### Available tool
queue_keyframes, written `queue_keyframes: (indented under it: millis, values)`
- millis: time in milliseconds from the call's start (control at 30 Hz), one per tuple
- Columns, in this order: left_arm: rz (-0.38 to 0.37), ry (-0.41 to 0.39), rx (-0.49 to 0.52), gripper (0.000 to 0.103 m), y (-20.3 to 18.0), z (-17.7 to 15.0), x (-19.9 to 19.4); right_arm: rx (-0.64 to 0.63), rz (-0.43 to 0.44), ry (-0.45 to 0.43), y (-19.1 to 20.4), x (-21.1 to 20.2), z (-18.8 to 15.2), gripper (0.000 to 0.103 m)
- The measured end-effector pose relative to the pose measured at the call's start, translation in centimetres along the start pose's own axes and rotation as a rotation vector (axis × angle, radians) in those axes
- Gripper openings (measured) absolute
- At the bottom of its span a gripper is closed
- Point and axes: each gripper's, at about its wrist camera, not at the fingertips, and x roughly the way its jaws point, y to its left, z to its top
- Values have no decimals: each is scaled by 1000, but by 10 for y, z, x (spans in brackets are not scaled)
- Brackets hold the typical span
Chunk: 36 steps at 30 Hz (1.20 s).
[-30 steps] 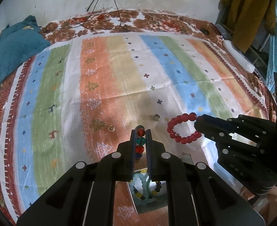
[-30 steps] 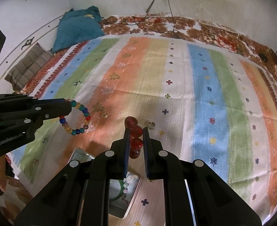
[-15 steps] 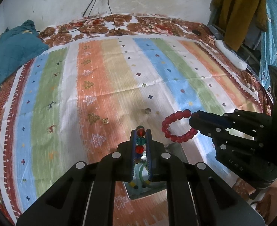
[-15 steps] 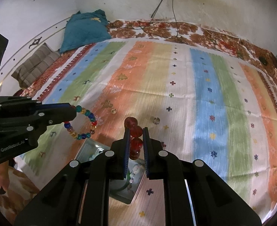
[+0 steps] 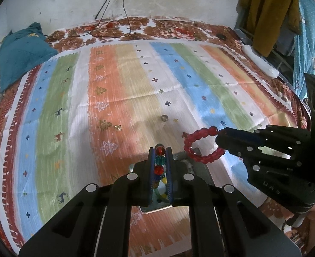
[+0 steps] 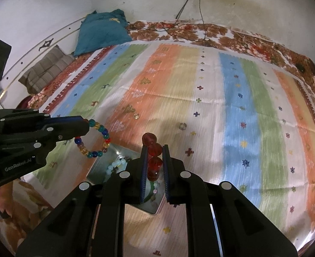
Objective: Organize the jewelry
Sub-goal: 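Open both grippers to drop the bracelets into the tin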
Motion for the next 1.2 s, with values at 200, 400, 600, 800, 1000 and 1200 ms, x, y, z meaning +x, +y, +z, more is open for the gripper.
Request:
queue_keyframes:
  millis: [200,400,600,800,1000,1200]
  values:
    - [3,2,6,9,-3,-8,-2,-15,8,6,9,-3,-9,14]
    - [0,29,-17,11,-1,-14,1,-1,10,33,6,0,-11,14]
    - [49,32,-30,14,5,-13,2,63,-29,53,-10,3,-9,21]
    - [56,43,-40,23,10,-11,5,84,-47,67,-16,8,-8,27]
    - [75,65,-54,27,16,-10,12,95,-63,92,-21,14,-7,32]
    - [122,95,-80,38,27,-6,25,100,-77,115,-25,22,-2,42]
